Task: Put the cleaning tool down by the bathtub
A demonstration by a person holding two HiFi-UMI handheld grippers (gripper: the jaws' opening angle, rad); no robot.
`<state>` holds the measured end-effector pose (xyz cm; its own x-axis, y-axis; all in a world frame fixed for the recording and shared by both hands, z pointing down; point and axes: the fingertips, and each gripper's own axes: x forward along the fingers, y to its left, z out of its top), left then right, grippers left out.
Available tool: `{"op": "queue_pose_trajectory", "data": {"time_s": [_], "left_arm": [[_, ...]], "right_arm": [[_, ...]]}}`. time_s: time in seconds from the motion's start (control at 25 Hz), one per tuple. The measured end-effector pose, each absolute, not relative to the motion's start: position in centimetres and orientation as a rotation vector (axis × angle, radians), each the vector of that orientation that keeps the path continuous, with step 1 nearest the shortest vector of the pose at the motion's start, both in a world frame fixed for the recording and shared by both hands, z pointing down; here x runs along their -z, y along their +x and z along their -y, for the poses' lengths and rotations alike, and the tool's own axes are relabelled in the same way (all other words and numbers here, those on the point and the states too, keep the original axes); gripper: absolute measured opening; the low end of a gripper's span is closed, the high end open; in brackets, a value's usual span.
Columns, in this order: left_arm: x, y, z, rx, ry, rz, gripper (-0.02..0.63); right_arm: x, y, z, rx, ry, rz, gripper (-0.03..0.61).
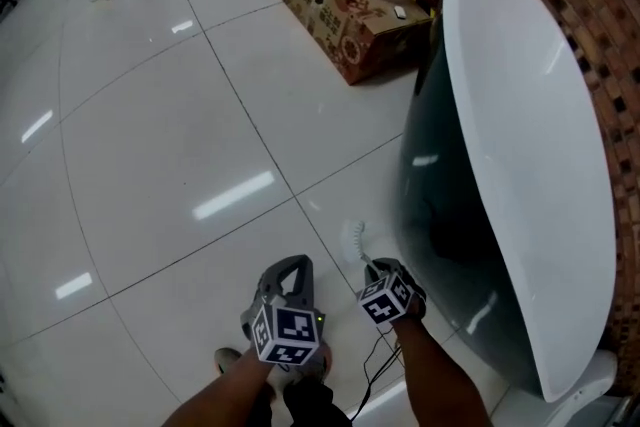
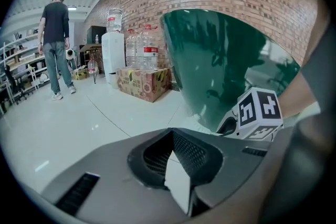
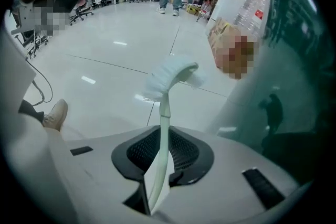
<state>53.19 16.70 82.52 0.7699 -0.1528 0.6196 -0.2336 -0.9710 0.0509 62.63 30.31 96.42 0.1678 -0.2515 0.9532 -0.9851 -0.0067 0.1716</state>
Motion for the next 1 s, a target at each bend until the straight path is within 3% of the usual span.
{"op": "queue_pose_trajectory", "data": {"time_s": [0.2,0.32,0.48,0.72,1.0], "left_arm": [[-83.6,52.6,-16.1,-0.976,2.834,0.303,0.005],[-83.2,52.4,-16.0,-0.953,2.834,0.303,0.005],[-82.3,51.4,-16.1,-0.942,2.818,0.310,0.005],[-77.3,48.9,-17.3,-0.948,2.782,0.313,0.005],[-65.5,48.6,-18.1,-0.855,2.831,0.322,0.005]], "right_arm": [[-99.7,62.8,-30.3,-0.987,1.450,1.216,0.069],[-100.6,63.3,-30.5,-1.032,1.475,1.185,0.132],[-99.2,62.8,-30.6,-1.051,1.534,1.176,0.140],[-89.9,59.7,-32.0,-1.148,1.898,1.142,0.015],[-74.9,57.9,-34.3,-1.101,2.242,1.111,0.015]]}}
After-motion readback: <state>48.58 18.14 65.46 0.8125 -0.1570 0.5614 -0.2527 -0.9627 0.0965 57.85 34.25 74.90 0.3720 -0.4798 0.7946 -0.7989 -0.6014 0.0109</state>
